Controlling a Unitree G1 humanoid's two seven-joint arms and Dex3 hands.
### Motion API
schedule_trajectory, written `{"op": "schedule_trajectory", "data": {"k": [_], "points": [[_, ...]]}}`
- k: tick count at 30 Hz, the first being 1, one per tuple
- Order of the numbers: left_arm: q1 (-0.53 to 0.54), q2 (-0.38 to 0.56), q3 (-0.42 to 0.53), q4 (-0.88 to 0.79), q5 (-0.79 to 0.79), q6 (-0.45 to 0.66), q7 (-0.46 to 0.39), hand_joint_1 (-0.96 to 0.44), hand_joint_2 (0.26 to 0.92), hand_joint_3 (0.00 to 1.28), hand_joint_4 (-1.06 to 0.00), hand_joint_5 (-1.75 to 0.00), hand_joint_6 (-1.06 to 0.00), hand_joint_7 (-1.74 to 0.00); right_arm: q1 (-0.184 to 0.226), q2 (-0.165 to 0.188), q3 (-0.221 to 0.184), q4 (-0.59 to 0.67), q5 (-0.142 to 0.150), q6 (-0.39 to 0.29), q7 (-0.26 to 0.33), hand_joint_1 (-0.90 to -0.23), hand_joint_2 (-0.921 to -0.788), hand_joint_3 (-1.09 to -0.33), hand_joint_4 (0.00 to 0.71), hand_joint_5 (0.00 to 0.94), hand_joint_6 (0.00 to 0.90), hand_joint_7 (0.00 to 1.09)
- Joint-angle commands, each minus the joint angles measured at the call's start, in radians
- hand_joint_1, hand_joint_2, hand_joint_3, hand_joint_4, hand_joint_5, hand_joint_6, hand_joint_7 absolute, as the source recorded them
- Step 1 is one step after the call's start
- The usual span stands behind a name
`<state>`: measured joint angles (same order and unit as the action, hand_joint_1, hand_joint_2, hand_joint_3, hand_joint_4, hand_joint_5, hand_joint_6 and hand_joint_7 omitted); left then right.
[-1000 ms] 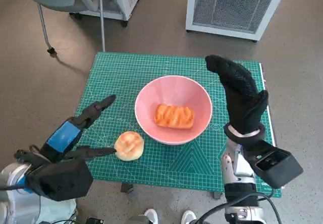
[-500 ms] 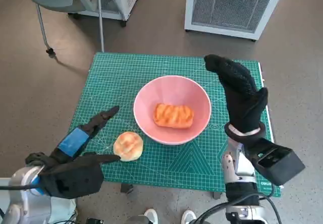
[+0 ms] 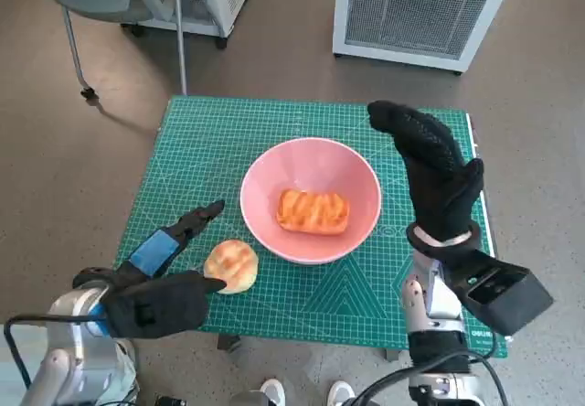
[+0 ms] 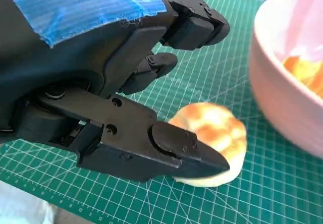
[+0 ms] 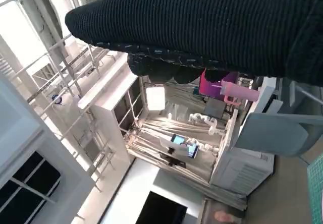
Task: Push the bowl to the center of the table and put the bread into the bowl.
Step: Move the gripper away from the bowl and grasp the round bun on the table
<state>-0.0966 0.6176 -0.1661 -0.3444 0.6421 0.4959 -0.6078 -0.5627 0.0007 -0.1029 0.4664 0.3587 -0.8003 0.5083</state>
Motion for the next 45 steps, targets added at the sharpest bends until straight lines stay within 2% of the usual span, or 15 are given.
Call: {"op": "schedule_trajectory", "data": {"k": [1,11,15,20,21,23,27,33,35,37,38,40,43,45], "points": [[-0.042,-0.015,-0.05,0.06,0.029,0.028,-0.003,-0.08,0.736,0.0,-0.16,-0.02,-0.29,-0.02,0.019,-0.005,-0.004,0.002,0.001,-0.003,0.006,-0.504,-0.921,-0.814,0.262,0.003,-0.001,0.67],[-0.084,-0.019,-0.121,0.134,0.048,0.066,-0.022,-0.11,0.734,0.0,-0.21,-0.03,-0.32,-0.04,0.023,-0.006,-0.005,-0.001,-0.002,-0.007,0.003,-0.505,-0.921,-0.822,0.262,0.003,-0.001,0.67],[-0.093,-0.021,-0.146,0.162,0.051,0.076,-0.023,-0.12,0.735,0.0,-0.27,-0.05,-0.35,-0.05,0.024,-0.005,-0.005,-0.003,-0.002,-0.005,0.001,-0.507,-0.921,-0.822,0.262,0.003,-0.001,0.67],[-0.089,-0.022,-0.177,0.165,0.069,0.085,-0.03,-0.11,0.738,0.0,-0.39,-0.1,-0.42,-0.1,0.026,-0.002,-0.006,-0.005,-0.008,-0.006,-0.006,-0.508,-0.921,-0.821,0.263,0.003,-0.001,0.67],[-0.087,-0.022,-0.184,0.165,0.075,0.084,-0.03,-0.11,0.738,0.0,-0.42,-0.15,-0.41,-0.18,0.025,-0.002,-0.006,-0.004,-0.009,-0.007,-0.007,-0.508,-0.921,-0.821,0.262,0.003,-0.001,0.67],[-0.082,-0.022,-0.195,0.166,0.081,0.081,-0.03,-0.11,0.738,0.0,-0.44,-0.35,-0.35,-0.46,0.025,-0.001,-0.006,-0.004,-0.012,-0.008,-0.009,-0.508,-0.921,-0.821,0.262,0.003,-0.001,0.67],[-0.073,-0.023,-0.212,0.174,0.089,0.064,-0.028,-0.11,0.738,0.01,-0.47,-0.59,-0.34,-0.71,0.022,0.001,-0.008,0.005,-0.012,-0.011,-0.01,-0.508,-0.921,-0.82,0.263,0.003,-0.001,0.67],[-0.06,-0.028,-0.22,0.224,0.079,0.005,0.009,-0.1,0.752,0.02,-0.52,-0.83,-0.43,-1.0,0.016,0.004,-0.01,0.015,-0.018,-0.013,-0.019,-0.507,-0.921,-0.82,0.263,0.004,-0.001,0.67],[-0.058,-0.031,-0.217,0.247,0.071,-0.019,0.028,-0.04,0.852,0.04,-0.64,-0.98,-0.53,-1.14,0.014,0.005,-0.01,0.019,-0.018,-0.013,-0.02,-0.506,-0.921,-0.819,0.264,0.004,-0.001,0.67],[-0.052,-0.032,-0.211,0.259,0.063,-0.042,0.045,-0.02,0.877,0.05,-0.69,-1.04,-0.58,-1.16,0.013,0.005,-0.01,0.02,-0.017,-0.012,-0.021,-0.506,-0.921,-0.819,0.264,0.004,-0.001,0.67],[-0.048,-0.032,-0.207,0.262,0.059,-0.051,0.053,-0.02,0.843,0.13,-0.69,-1.07,-0.6,-1.17,0.013,0.005,-0.01,0.02,-0.017,-0.011,-0.021,-0.506,-0.921,-0.818,0.264,0.004,-0.001,0.67],[-0.038,-0.029,-0.196,0.258,0.049,-0.069,0.064,-0.01,0.678,0.48,-0.68,-1.22,-0.61,-1.25,0.013,0.005,-0.01,0.021,-0.016,-0.01,-0.022,-0.506,-0.921,-0.818,0.263,0.004,-0.001,0.67],[-0.022,-0.018,-0.179,0.244,0.037,-0.094,0.075,0.0,0.573,0.68,-0.67,-1.31,-0.63,-1.3,0.013,0.006,-0.009,0.02,-0.015,-0.008,-0.022,-0.506,-0.921,-0.817,0.263,0.004,-0.001,0.67],[-0.013,-0.011,-0.167,0.233,0.028,-0.108,0.082,0.0,0.543,0.74,-0.67,-1.33,-0.63,-1.31,0.013,0.006,-0.009,0.02,-0.015,-0.008,-0.023,-0.506,-0.921,-0.817,0.263,0.004,-0.001,0.67]]}}
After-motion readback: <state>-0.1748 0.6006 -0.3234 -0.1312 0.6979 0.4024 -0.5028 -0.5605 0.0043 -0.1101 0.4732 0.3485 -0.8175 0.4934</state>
